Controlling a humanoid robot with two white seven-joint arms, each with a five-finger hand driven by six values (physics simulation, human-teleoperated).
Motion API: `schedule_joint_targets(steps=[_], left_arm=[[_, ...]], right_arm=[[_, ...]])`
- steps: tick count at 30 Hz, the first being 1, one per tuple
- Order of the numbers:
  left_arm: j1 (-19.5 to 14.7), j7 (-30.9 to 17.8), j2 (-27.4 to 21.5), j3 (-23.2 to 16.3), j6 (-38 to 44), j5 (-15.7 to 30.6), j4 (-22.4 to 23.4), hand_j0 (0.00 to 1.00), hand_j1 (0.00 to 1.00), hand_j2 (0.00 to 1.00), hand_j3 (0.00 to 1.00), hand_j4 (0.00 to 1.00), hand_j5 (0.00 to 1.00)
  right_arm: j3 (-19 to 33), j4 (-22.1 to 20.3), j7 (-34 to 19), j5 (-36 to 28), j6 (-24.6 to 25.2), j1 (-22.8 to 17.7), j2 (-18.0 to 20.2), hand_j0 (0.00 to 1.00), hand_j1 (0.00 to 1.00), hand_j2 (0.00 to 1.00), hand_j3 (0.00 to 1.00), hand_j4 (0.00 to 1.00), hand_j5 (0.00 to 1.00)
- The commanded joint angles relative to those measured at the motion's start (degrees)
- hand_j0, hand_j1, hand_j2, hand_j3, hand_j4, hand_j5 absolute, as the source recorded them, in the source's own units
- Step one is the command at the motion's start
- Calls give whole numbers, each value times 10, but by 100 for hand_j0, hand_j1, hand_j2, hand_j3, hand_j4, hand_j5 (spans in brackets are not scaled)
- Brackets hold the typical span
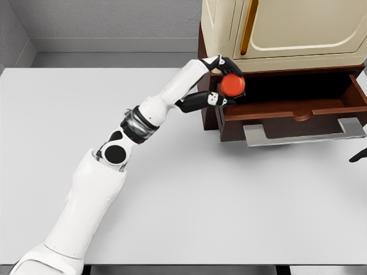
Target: Put the switch into the drawer with left arm, and close the drawer with right arm
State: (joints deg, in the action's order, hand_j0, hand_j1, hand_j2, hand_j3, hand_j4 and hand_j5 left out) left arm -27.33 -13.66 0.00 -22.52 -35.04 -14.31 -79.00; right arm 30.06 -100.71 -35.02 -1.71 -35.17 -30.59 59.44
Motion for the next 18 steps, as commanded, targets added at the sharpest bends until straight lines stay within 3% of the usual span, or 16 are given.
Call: schedule_joint_targets(steps=[1, 13, 18], left_arm=[[0, 0, 0, -2, 0, -12, 2, 38, 38, 38, 38, 38, 38], [-18, 0, 0, -7, 0, -83, 2, 38, 38, 38, 38, 38, 38], [-33, 0, 0, -9, 0, -86, -5, 38, 38, 38, 38, 38, 38]], right_arm=[[0, 0, 0, -4, 2, 0, 1, 71, 71, 71, 71, 71, 71], [-1, 0, 0, -4, 2, -1, -3, 71, 71, 71, 71, 71, 71], [3, 2, 0, -4, 2, -5, -7, 71, 71, 71, 71, 71, 71]])
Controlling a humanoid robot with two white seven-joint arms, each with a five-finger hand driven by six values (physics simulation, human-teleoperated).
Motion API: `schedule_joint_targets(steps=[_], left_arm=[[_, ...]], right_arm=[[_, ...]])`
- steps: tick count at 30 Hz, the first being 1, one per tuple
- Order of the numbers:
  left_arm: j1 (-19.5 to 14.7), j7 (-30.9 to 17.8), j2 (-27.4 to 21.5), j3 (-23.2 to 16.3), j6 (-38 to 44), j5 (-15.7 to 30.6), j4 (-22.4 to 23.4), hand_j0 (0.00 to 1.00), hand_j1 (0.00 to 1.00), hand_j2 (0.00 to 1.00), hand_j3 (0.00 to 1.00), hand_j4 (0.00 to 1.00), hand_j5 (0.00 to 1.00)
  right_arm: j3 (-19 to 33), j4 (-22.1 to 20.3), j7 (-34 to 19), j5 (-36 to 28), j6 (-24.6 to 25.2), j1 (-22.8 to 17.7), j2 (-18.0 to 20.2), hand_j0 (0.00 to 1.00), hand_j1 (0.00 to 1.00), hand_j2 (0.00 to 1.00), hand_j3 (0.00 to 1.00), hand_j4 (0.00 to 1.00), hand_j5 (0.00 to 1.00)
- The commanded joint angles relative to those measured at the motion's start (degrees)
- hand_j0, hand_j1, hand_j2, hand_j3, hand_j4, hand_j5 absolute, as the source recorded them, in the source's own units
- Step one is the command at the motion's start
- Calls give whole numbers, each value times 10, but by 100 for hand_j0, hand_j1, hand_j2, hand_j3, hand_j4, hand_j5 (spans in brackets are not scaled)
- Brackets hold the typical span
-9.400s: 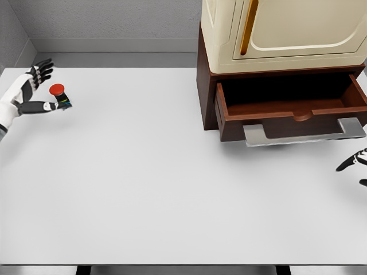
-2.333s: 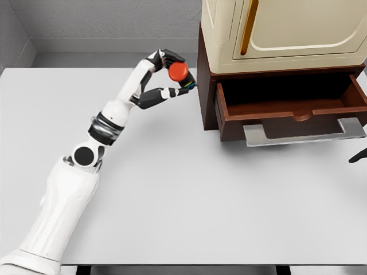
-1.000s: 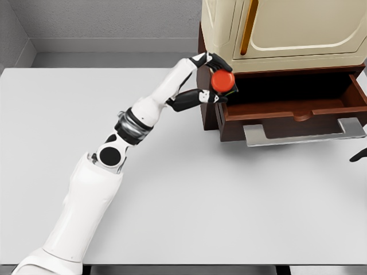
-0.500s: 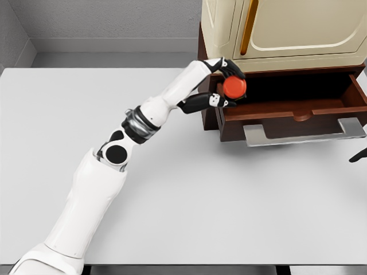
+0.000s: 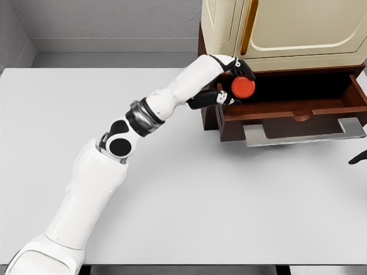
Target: Put the switch into the drawer with left arm, and close the drawer with right arm
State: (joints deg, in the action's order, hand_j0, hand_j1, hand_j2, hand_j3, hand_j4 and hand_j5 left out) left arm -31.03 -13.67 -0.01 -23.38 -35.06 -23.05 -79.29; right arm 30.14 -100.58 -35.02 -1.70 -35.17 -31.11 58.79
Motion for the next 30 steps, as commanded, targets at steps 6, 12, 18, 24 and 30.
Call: schedule_joint_targets(steps=[6, 12, 18, 24, 30], left_arm=[[-12, 0, 0, 0, 1, -2, 0, 38, 38, 38, 38, 38, 38], [-14, 0, 0, 0, 1, -28, 2, 38, 38, 38, 38, 38, 38], [-14, 2, 0, -1, 1, -34, 1, 84, 84, 84, 84, 84, 84], [-14, 2, 0, -5, 1, -34, -2, 89, 89, 89, 89, 89, 89], [-14, 2, 0, -12, 1, -33, -5, 89, 89, 89, 89, 89, 89]], right_arm=[[5, 8, 0, 1, 2, -16, -10, 72, 72, 72, 72, 72, 72], [21, 8, 0, 4, 2, -32, -24, 72, 72, 72, 72, 72, 72], [46, 5, 0, 0, 2, -58, -39, 73, 73, 73, 73, 73, 73], [100, 1, 0, 0, 2, -96, -56, 77, 77, 77, 77, 77, 77], [33, 0, 0, 1, 2, -88, 12, 74, 74, 74, 74, 74, 74]])
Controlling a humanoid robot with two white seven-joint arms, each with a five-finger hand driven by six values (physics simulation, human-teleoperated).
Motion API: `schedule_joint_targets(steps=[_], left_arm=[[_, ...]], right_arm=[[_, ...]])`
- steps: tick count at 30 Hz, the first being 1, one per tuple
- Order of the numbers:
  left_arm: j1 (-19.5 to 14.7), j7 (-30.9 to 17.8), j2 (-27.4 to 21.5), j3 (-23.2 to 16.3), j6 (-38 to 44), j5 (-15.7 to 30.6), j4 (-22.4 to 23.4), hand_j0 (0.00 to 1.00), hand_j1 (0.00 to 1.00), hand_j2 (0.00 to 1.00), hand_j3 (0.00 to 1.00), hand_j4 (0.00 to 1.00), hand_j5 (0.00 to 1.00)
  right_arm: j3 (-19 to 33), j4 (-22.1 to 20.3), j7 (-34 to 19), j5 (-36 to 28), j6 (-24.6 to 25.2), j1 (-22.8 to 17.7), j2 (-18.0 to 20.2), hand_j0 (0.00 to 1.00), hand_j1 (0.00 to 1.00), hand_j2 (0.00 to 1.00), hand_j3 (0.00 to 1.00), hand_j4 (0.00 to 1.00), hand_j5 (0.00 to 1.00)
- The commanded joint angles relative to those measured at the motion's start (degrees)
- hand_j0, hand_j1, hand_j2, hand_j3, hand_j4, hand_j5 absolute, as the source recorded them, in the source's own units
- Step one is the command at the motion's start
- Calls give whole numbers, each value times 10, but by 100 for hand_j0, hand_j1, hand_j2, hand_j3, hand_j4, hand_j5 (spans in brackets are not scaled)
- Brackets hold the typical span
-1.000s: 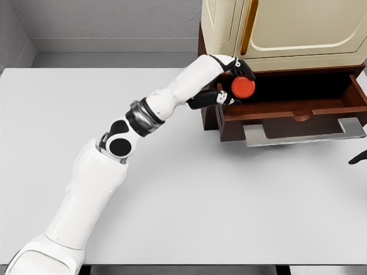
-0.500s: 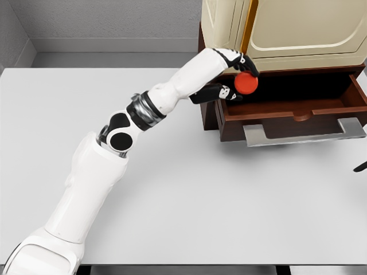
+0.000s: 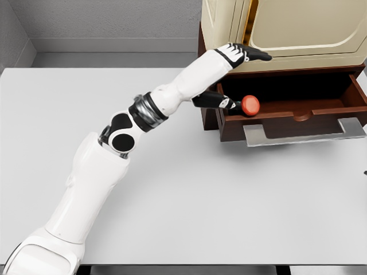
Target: Put the switch into the drawer with left arm, and close the drawer with right arm
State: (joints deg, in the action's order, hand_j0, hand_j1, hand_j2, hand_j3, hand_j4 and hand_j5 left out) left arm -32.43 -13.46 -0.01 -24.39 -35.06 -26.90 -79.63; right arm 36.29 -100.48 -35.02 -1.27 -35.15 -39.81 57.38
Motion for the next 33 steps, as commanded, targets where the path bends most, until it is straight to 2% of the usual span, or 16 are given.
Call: schedule_joint_targets(steps=[1, 2, 7, 9, 11, 14, 19, 24, 26, 28, 33], left_arm=[[0, 0, 0, -3, 1, 5, -2, 89, 89, 89, 89, 89, 89], [0, 0, 0, -3, 1, 5, -3, 89, 89, 89, 89, 89, 89], [-7, 0, 0, -23, 1, 4, -26, 90, 90, 90, 90, 90, 90], [-7, 0, 0, -23, 1, 4, -26, 90, 90, 90, 90, 90, 90], [-7, 0, 0, -24, 1, 4, -26, 91, 91, 91, 91, 91, 91], [-8, 0, 0, -24, 1, 4, -23, 91, 91, 91, 91, 91, 91], [-18, 0, 0, -10, 10, 5, -18, 100, 100, 100, 100, 100, 100], [-22, 0, 0, 27, 3, 8, -26, 100, 100, 100, 100, 100, 100], [-18, 0, 0, 37, 1, 9, -27, 100, 100, 100, 100, 100, 100], [-11, 0, 0, 37, 1, 10, -47, 100, 100, 100, 100, 100, 100], [25, 0, 0, 14, 1, 10, -70, 100, 100, 100, 100, 100, 100]], right_arm=[[-30, -1, 0, -3, 1, 0, 27, 74, 74, 74, 74, 74, 74], [-30, -1, 0, -3, 1, 0, 40, 74, 74, 74, 74, 74, 74], [-32, -2, 0, -4, 1, -1, 43, 74, 74, 74, 74, 74, 74], [-33, -2, 0, -6, 1, 0, 44, 74, 74, 74, 74, 74, 74], [-51, -2, 0, -6, 1, 2, 63, 73, 73, 73, 73, 73, 73], [-52, -2, 0, -6, 1, 3, 64, 74, 74, 74, 74, 74, 74], [-53, -2, 0, -5, 1, 3, 64, 75, 75, 75, 75, 75, 75], [-54, -2, 0, -5, 1, 3, 63, 75, 75, 75, 75, 75, 75], [-54, -2, 0, -5, 1, 3, 63, 75, 75, 75, 75, 75, 75], [-61, -2, 0, -5, 1, 4, 63, 75, 75, 75, 75, 75, 75], [-63, -2, 0, -5, 1, 4, 63, 75, 75, 75, 75, 75, 75]])
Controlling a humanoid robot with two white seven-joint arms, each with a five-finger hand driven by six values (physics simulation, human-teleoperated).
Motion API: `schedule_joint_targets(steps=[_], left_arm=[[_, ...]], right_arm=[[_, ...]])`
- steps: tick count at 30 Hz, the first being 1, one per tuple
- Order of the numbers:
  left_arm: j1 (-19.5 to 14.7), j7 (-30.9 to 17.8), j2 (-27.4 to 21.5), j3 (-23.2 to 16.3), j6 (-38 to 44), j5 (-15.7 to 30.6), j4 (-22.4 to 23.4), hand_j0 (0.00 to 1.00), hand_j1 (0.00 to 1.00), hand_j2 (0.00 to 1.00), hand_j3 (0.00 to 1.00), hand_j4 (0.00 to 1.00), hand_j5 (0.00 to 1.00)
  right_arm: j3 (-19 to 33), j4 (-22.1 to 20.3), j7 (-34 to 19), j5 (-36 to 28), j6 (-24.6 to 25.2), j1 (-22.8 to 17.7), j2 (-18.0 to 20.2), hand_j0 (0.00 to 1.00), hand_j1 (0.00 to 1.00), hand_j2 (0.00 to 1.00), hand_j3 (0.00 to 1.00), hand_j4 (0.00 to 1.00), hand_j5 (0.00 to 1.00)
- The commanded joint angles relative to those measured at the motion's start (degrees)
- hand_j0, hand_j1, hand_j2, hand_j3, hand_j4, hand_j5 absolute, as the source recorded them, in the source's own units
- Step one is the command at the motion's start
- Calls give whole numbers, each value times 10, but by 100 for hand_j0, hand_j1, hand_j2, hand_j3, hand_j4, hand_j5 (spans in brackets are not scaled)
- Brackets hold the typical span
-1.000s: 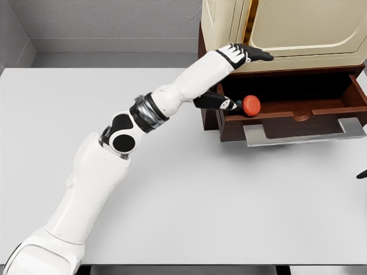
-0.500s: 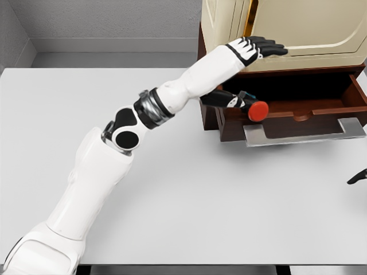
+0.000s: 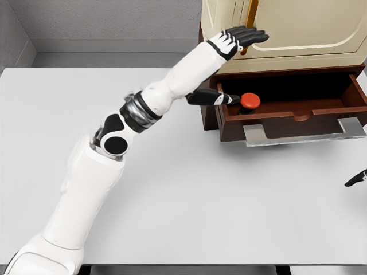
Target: Put the switch into the drawer with left arm, and close the drawer with right arm
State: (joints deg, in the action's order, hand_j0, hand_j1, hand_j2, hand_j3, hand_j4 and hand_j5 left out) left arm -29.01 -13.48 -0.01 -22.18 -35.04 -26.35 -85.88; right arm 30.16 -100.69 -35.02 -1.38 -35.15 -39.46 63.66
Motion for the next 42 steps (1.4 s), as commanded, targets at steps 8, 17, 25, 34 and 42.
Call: schedule_joint_targets(steps=[8, 17, 25, 34, 42], left_arm=[[11, -104, -79, -19, 79, 179, -147, 100, 100, 100, 100, 100, 100], [-29, -215, -110, -24, 370, 479, -152, 100, 100, 100, 100, 100, 100], [-48, -215, -118, -23, 632, 617, -151, 100, 100, 100, 100, 100, 100], [-69, -215, -119, -24, 700, 551, -143, 100, 100, 100, 100, 100, 100], [-76, -215, -112, -37, 700, 553, -139, 100, 100, 100, 100, 100, 100]], right_arm=[[-2, 0, 0, -4, 2, 2, 1, 76, 76, 76, 76, 76, 76], [-8, 0, 0, -3, 2, 5, 1, 76, 76, 76, 76, 76, 76], [-9, 0, 0, -4, 2, 5, 1, 76, 76, 76, 76, 76, 76], [-9, 0, 0, -3, 2, 5, 1, 78, 78, 78, 78, 78, 78], [-8, 0, 0, -3, 2, 6, 0, 78, 78, 78, 78, 78, 78]])
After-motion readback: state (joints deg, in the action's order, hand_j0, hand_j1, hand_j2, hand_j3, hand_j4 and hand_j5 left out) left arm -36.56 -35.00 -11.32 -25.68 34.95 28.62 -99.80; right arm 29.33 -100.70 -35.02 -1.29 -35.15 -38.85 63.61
